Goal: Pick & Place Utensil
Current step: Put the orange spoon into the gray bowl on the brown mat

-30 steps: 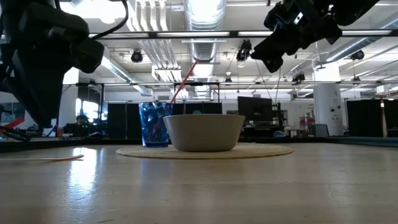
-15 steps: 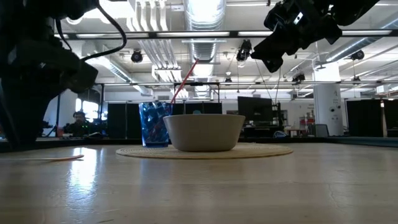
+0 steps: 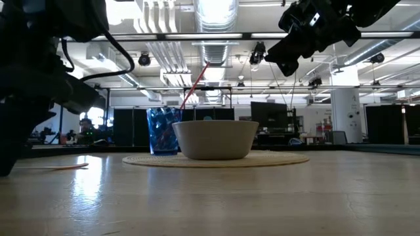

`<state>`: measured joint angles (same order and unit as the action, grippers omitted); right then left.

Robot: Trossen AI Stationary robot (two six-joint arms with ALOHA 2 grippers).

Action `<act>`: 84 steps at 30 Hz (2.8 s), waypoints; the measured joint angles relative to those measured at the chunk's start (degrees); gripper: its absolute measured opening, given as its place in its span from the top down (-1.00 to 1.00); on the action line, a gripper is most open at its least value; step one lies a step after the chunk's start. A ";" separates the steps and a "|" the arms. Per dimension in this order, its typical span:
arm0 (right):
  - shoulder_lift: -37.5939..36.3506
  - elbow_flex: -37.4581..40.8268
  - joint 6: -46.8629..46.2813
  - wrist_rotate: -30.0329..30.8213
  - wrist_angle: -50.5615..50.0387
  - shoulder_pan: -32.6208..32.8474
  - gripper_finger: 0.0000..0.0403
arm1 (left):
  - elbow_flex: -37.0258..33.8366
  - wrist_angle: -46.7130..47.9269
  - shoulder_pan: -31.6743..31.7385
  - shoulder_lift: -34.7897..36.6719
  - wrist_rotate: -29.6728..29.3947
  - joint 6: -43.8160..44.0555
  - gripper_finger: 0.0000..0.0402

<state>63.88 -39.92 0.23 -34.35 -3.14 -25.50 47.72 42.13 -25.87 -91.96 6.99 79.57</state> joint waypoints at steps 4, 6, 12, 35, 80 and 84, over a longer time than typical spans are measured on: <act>0.00 0.00 0.00 0.00 0.02 0.00 0.58 | 0.04 1.42 0.00 -0.31 -0.08 -0.23 0.41; 0.00 0.00 -0.01 0.00 0.01 0.00 0.59 | 0.00 1.70 0.00 -0.33 -0.16 -0.75 0.53; 0.00 0.00 -0.08 0.00 0.02 0.00 0.62 | -0.09 2.32 -0.01 -0.37 -0.36 -3.26 0.91; -0.02 0.00 -0.17 -0.36 -0.05 2.29 0.66 | 1.12 -0.17 -0.01 2.86 -8.68 -11.59 0.98; -1.11 -0.02 -1.73 4.26 7.22 23.89 0.49 | 6.67 -33.74 1.67 7.08 -48.81 -59.03 0.99; -0.82 -0.02 -1.73 12.57 9.28 23.87 0.40 | 6.64 -36.78 2.52 7.08 -52.94 -61.56 0.99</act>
<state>63.06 -39.94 -1.50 -21.78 6.14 -1.63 54.37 5.35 -23.35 -84.88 -45.95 18.01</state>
